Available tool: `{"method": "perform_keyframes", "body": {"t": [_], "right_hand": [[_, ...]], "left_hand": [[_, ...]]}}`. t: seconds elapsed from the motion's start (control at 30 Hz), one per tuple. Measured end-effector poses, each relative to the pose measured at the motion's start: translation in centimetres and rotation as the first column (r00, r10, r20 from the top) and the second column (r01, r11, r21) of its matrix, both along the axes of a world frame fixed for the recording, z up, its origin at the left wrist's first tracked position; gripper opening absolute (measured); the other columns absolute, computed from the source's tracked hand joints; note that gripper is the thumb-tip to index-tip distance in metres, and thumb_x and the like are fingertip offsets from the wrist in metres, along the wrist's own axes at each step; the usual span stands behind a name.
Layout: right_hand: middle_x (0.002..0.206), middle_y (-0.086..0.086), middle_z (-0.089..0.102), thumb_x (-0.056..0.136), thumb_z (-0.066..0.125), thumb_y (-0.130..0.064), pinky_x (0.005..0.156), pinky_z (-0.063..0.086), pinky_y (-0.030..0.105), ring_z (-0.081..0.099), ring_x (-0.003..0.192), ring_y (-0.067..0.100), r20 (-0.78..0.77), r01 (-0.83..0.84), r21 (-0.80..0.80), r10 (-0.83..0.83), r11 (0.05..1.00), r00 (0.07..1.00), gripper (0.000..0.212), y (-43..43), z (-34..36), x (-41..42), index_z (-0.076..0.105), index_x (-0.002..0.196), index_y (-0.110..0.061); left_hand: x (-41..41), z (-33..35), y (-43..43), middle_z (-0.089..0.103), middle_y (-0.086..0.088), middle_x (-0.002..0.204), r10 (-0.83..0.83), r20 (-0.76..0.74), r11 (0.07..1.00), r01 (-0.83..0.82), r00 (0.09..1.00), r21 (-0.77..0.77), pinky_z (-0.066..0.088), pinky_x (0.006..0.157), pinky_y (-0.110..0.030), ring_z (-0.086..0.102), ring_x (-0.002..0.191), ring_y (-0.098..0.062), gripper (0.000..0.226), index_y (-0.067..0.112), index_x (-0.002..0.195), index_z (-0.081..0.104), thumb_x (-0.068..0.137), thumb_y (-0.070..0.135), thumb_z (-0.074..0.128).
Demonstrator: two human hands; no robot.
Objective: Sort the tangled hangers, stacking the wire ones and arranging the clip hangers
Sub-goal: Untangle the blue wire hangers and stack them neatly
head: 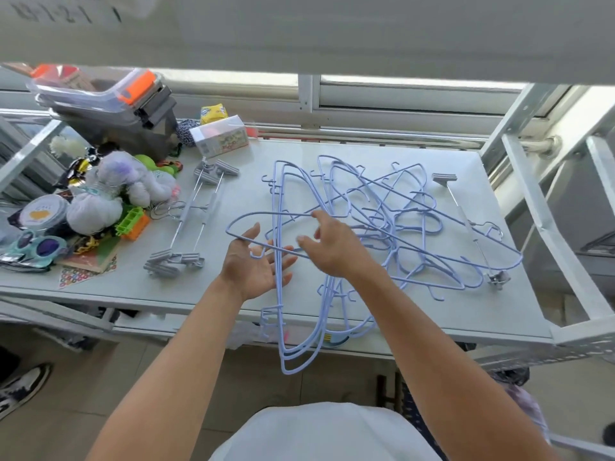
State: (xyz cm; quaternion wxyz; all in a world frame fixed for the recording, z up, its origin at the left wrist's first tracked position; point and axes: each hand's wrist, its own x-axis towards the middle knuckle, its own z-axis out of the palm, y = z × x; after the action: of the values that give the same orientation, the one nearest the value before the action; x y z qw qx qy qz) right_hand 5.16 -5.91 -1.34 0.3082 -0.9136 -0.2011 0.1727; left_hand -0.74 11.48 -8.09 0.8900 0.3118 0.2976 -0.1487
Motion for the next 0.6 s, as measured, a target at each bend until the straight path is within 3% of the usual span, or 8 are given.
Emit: {"method": "perform_keyframes", "body": {"t": [0.07, 0.1, 0.17, 0.23, 0.3, 0.4, 0.5, 0.6], "right_hand": [[0.142, 0.007, 0.048, 0.083, 0.061, -0.058, 0.102, 0.044, 0.042, 0.050, 0.127, 0.024, -0.027, -0.121, -0.011, 0.120, 0.993, 0.992, 0.081, 2.4, -0.4, 0.0, 0.031, 0.148, -0.019], [0.138, 0.005, 0.052, 0.080, 0.061, -0.065, 0.098, 0.047, 0.042, 0.053, 0.123, 0.022, -0.043, -0.176, -0.034, 0.175, 0.984, 0.984, 0.083, 3.3, -0.5, 0.0, 0.037, 0.144, -0.019], [0.104, -0.004, 0.065, 0.079, 0.059, -0.070, 0.080, 0.054, 0.038, 0.066, 0.096, 0.018, -0.053, -0.263, -0.063, 0.260, 0.963, 0.964, 0.064, 4.6, -0.6, -0.2, 0.059, 0.120, -0.021], [0.074, -0.010, 0.060, 0.085, 0.059, -0.060, 0.064, 0.054, 0.033, 0.066, 0.069, 0.013, -0.069, -0.329, -0.040, 0.325, 0.944, 0.943, 0.042, 5.3, -0.7, -0.6, 0.066, 0.094, -0.020], [0.064, -0.007, 0.057, 0.088, 0.061, -0.052, 0.057, 0.049, 0.030, 0.062, 0.059, 0.011, -0.097, -0.371, -0.015, 0.368, 0.928, 0.925, 0.032, 5.3, -0.5, -1.0, 0.063, 0.081, -0.021], [0.051, -0.010, 0.054, 0.093, 0.060, -0.036, 0.055, 0.039, 0.022, 0.051, 0.050, 0.004, -0.055, -0.352, 0.080, 0.356, 0.933, 0.933, 0.031, 4.6, 1.1, -1.3, 0.059, 0.062, -0.032], [0.050, -0.012, 0.051, 0.091, 0.064, -0.021, 0.055, 0.035, 0.018, 0.044, 0.047, 0.001, 0.011, -0.316, 0.305, 0.329, 0.898, 0.944, 0.025, 4.1, 4.6, -2.0, 0.066, 0.067, -0.025], [0.059, -0.003, 0.051, 0.086, 0.069, -0.013, 0.058, 0.036, 0.023, 0.041, 0.056, 0.004, 0.143, -0.383, 0.464, 0.359, 0.799, 0.922, 0.011, 4.5, 8.7, -3.2, 0.071, 0.078, -0.006]], "left_hand": [[0.0, 0.0, 0.0, 0.063, -0.010, 0.108, 0.002, -0.008, 1.000, -0.002, 1.000, -0.005, 0.042, 0.084, -0.044, 0.063, 0.097, -0.030, 0.051, 0.014, 0.114, 0.056, 0.081, 0.053, 0.059], [0.0, -0.1, 0.1, 0.062, -0.008, 0.108, 0.011, -0.016, 1.000, -0.011, 1.000, -0.017, 0.043, 0.084, -0.043, 0.062, 0.094, -0.029, 0.055, 0.015, 0.121, 0.054, 0.081, 0.052, 0.059], [0.1, 0.0, 0.1, 0.060, -0.006, 0.112, 0.040, -0.011, 0.998, -0.041, 0.999, -0.053, 0.043, 0.084, -0.043, 0.060, 0.097, -0.029, 0.057, 0.015, 0.128, 0.053, 0.083, 0.050, 0.054], [0.1, -0.2, 0.1, 0.059, -0.009, 0.122, 0.068, 0.009, 0.995, -0.067, 0.998, -0.069, 0.041, 0.093, -0.046, 0.058, 0.111, -0.032, 0.055, 0.010, 0.126, 0.056, 0.088, 0.049, 0.047], [0.1, -0.4, 0.3, 0.056, -0.012, 0.133, 0.066, 0.007, 0.997, -0.066, 0.998, -0.035, 0.034, 0.104, -0.048, 0.052, 0.124, -0.034, 0.059, 0.008, 0.132, 0.054, 0.090, 0.048, 0.043], [0.1, -0.4, 0.0, 0.056, -0.009, 0.127, 0.044, 0.014, 0.998, -0.044, 0.999, 0.041, 0.037, 0.095, -0.043, 0.055, 0.112, -0.031, 0.053, 0.012, 0.125, 0.059, 0.089, 0.048, 0.044], [0.1, -0.2, -0.4, 0.060, -0.010, 0.100, 0.037, 0.017, 0.988, -0.039, 0.999, 0.152, 0.040, 0.077, -0.039, 0.060, 0.087, -0.028, 0.042, 0.012, 0.104, 0.060, 0.090, 0.046, 0.041], [0.2, -0.2, -0.3, 0.059, -0.014, 0.111, 0.023, 0.005, 0.984, -0.024, 1.000, 0.179, 0.039, 0.076, -0.040, 0.059, 0.097, -0.032, 0.054, 0.007, 0.117, 0.059, 0.083, 0.047, 0.047]]}}
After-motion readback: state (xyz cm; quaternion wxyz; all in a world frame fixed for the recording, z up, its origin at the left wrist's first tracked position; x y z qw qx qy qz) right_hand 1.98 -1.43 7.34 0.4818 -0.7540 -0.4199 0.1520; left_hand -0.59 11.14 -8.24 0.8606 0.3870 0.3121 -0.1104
